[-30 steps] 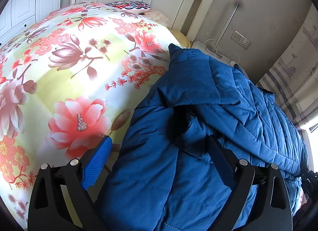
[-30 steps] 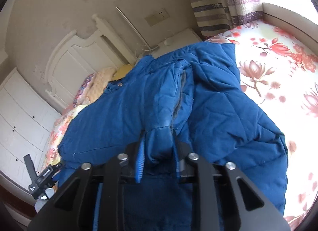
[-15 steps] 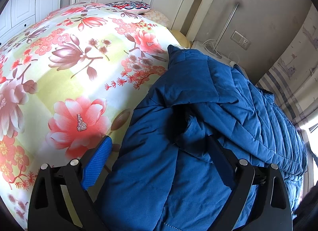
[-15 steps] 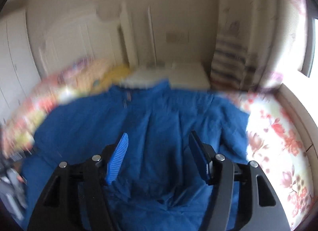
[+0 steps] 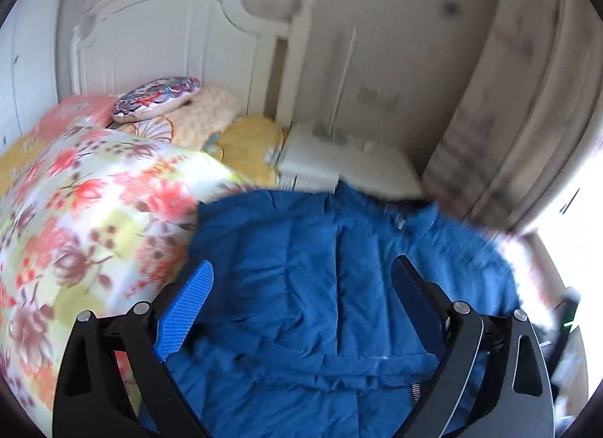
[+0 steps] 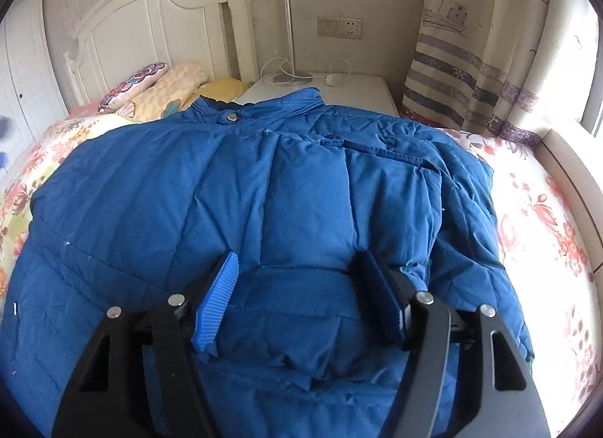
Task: Fold large clothes
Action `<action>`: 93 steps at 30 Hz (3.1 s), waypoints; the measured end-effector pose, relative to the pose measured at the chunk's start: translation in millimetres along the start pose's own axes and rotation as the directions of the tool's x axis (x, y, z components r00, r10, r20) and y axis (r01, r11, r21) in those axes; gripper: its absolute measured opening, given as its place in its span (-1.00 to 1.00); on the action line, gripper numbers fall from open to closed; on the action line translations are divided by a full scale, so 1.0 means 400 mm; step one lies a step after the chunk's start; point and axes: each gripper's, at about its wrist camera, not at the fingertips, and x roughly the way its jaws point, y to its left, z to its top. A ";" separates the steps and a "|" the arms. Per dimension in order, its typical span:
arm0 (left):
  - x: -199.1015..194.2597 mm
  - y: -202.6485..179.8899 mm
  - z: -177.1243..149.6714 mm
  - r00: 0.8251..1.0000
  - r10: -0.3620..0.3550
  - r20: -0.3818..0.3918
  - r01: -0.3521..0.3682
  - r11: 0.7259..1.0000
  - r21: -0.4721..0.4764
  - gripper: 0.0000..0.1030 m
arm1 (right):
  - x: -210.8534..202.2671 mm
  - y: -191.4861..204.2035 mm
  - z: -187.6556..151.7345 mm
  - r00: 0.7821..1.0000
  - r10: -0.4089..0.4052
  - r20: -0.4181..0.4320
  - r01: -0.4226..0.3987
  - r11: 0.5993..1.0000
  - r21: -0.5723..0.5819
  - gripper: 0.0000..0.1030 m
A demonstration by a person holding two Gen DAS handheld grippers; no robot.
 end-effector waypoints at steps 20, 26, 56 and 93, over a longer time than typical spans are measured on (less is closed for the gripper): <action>0.359 -0.240 0.015 0.974 0.144 -0.173 -0.096 0.962 0.256 0.91 | -0.006 -0.004 0.000 1.000 0.030 0.009 -0.030 1.000 0.004 0.41; 0.298 -0.173 0.069 0.988 0.086 -0.131 -0.061 0.980 0.187 0.91 | -0.008 -0.002 -0.001 0.999 0.042 0.011 -0.042 0.999 0.010 0.43; 0.298 0.002 -0.005 0.984 0.166 -0.063 -0.153 0.973 0.175 0.91 | 0.143 0.087 0.131 0.996 -0.083 -0.028 0.081 0.993 -0.090 0.70; -0.049 -0.004 -0.152 0.998 0.013 -0.055 -0.005 0.990 0.144 0.90 | -0.161 0.120 -0.064 0.998 0.063 -0.030 -0.066 0.993 -0.100 0.94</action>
